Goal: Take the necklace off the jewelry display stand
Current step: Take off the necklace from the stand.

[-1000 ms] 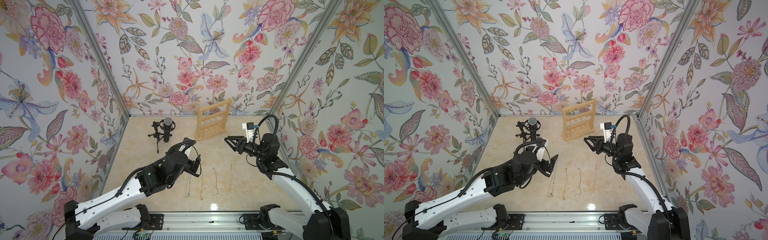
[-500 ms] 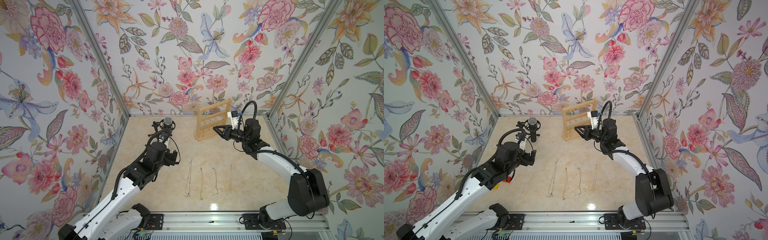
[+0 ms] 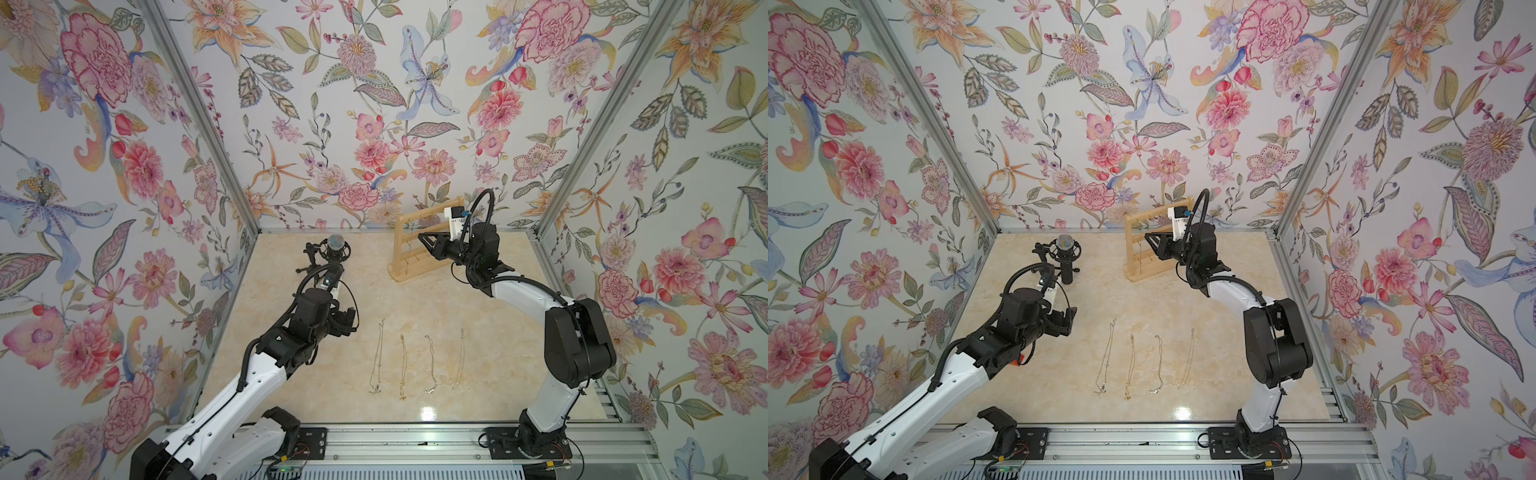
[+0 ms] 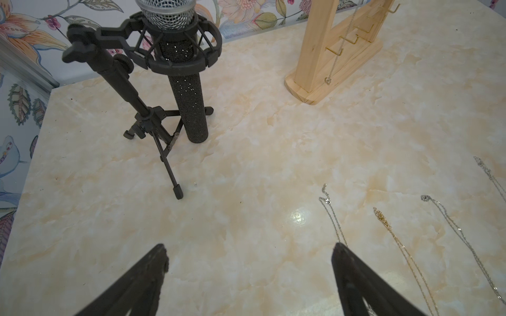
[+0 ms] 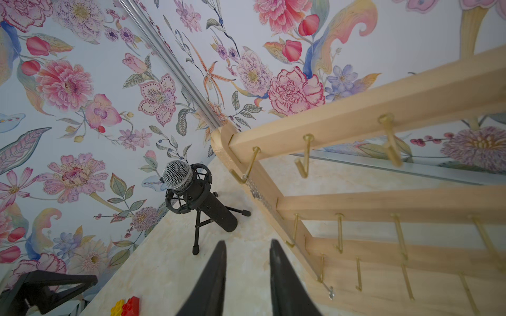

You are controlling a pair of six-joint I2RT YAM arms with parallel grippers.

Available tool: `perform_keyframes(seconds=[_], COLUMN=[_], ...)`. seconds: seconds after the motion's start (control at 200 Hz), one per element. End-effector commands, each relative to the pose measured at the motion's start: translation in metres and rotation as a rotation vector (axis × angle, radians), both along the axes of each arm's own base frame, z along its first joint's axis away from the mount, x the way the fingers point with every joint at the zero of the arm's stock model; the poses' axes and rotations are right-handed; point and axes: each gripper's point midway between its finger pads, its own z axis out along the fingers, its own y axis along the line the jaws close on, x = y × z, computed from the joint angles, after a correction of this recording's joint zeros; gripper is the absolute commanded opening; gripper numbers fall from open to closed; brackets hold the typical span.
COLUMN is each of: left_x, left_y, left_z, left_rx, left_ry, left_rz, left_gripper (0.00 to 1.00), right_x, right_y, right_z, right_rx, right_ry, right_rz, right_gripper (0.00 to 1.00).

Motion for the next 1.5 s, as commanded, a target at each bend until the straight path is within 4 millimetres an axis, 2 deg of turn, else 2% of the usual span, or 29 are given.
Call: perform_keyframes(seconds=[0.0, 0.145, 0.505, 0.65, 0.901, 1.106, 1.491], left_x=[0.002, 0.002, 0.005, 0.004, 0.004, 0.004, 0.004], left_y=[-0.002, -0.003, -0.005, -0.007, -0.008, -0.008, -0.008], left_z=[-0.001, -0.003, -0.008, -0.009, -0.008, -0.007, -0.006], left_rx=[-0.007, -0.017, -0.029, -0.035, -0.041, -0.045, -0.046], left_ry=[-0.013, -0.008, 0.008, 0.011, 0.01, 0.008, 0.004], left_rz=[-0.023, -0.034, -0.047, -0.058, -0.062, -0.064, -0.067], left_gripper=[0.94, 0.94, 0.93, 0.93, 0.93, 0.93, 0.93], right_x=[0.01, 0.017, 0.021, 0.024, 0.025, 0.024, 0.026], right_y=[0.012, 0.017, 0.02, 0.025, 0.027, 0.028, 0.029], right_z=[0.012, 0.009, 0.004, 0.001, 0.002, 0.005, 0.007], right_rx=[-0.01, -0.033, -0.054, -0.058, -0.056, -0.054, -0.052], right_ry=[-0.067, -0.078, -0.082, -0.072, -0.071, -0.077, -0.083], right_rz=[0.002, -0.004, -0.009, -0.003, -0.002, -0.002, -0.007], right_gripper=[0.28, 0.27, 0.26, 0.21, 0.2, 0.12, 0.04])
